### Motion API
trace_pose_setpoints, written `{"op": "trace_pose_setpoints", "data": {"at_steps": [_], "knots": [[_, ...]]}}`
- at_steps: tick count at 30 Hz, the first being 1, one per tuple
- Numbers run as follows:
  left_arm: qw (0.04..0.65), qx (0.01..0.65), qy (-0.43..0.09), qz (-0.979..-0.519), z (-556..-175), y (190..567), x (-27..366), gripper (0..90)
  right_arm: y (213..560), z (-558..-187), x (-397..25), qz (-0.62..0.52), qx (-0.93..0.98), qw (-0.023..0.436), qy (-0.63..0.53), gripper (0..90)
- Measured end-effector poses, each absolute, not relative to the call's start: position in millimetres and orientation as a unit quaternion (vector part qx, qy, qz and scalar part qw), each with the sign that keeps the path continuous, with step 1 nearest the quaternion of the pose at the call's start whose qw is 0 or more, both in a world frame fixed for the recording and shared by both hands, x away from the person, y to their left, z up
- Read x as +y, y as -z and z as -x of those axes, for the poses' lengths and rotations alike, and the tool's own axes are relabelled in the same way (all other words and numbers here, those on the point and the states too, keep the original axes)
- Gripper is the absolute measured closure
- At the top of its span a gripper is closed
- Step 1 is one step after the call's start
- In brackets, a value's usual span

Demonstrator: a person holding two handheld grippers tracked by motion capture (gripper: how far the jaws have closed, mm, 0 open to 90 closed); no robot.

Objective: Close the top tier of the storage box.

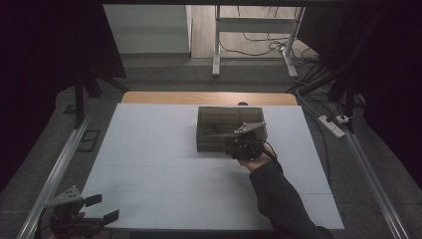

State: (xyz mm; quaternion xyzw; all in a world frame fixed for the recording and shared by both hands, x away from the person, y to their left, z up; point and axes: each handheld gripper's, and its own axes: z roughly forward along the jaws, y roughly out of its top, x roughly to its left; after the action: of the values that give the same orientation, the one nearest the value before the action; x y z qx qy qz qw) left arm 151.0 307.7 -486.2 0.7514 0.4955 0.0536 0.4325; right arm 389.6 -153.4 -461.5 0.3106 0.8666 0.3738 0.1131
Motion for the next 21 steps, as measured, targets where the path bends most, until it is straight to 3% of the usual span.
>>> {"op": "trace_pose_setpoints", "data": {"at_steps": [21], "knots": [[0.433, 0.496, -0.054, -0.751, -151, 486, 308, 3.5, 456, -378, -152, -0.31, 0.866, 0.102, -0.379, 45.5]]}}
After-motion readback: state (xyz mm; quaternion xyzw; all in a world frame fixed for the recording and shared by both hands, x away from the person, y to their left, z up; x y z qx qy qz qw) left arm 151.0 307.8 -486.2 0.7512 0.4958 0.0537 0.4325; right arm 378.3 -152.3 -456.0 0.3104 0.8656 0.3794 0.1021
